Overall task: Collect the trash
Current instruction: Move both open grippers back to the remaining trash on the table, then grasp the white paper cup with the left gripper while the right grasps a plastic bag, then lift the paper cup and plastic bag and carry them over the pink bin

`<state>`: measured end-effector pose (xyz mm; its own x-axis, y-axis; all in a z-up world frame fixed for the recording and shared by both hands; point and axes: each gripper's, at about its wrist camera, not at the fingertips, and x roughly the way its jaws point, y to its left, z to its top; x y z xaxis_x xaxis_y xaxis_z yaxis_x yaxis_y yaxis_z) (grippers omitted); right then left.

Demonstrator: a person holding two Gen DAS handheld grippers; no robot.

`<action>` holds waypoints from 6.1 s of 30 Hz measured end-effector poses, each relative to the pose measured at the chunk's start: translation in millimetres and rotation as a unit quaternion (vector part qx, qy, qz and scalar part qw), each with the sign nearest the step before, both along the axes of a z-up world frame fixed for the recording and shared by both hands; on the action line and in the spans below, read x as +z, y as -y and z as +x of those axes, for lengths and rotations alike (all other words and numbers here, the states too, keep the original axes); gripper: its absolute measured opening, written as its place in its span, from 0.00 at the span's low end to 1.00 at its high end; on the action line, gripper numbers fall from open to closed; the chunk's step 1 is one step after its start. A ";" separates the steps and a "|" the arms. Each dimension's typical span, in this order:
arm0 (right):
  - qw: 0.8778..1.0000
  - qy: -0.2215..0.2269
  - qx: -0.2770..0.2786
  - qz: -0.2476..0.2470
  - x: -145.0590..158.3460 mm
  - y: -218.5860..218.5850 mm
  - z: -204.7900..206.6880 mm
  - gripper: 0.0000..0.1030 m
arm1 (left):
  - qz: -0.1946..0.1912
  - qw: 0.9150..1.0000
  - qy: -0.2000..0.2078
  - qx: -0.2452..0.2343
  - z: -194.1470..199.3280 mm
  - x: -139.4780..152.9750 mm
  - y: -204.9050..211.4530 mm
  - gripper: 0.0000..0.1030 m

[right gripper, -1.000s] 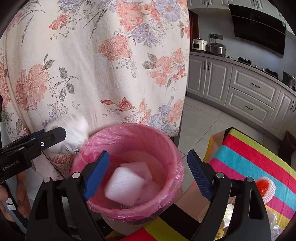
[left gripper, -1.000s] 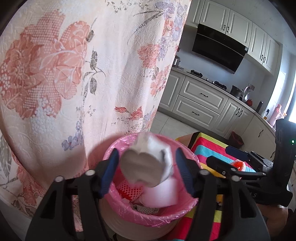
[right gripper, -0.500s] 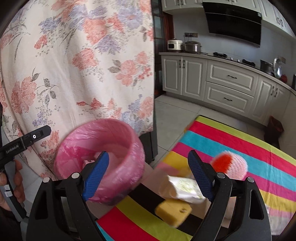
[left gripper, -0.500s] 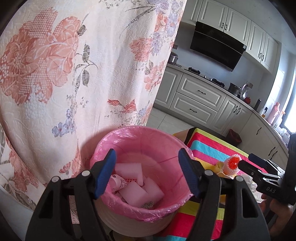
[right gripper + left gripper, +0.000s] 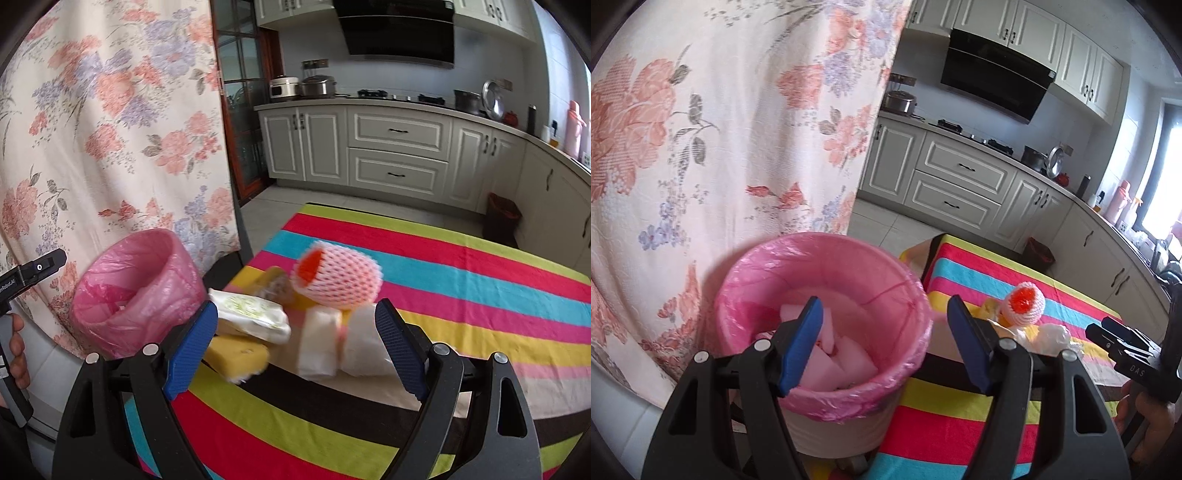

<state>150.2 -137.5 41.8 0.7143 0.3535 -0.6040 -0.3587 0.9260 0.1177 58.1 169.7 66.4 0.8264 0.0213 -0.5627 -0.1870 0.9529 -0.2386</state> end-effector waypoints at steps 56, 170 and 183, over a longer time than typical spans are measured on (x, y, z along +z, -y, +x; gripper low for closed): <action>0.998 -0.059 -0.018 -0.023 -75.5 57.5 66.2 0.82 | 0.048 0.978 -0.124 -0.158 142.0 -102.5 151.4 0.86; 0.992 0.027 0.123 -0.009 47.9 -110.6 -4.2 0.46 | 0.037 0.998 0.020 0.050 -31.7 28.3 -37.2 0.58; 0.983 0.017 0.182 -0.008 51.1 -194.1 16.2 0.48 | 0.034 0.996 0.021 0.080 -32.4 27.3 -68.5 0.58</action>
<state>166.3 56.6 92.9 0.5620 0.5802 -0.5894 -0.6696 0.7375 0.0875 25.7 238.2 93.7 0.8326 0.1905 -0.5200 -0.3282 0.9261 -0.1863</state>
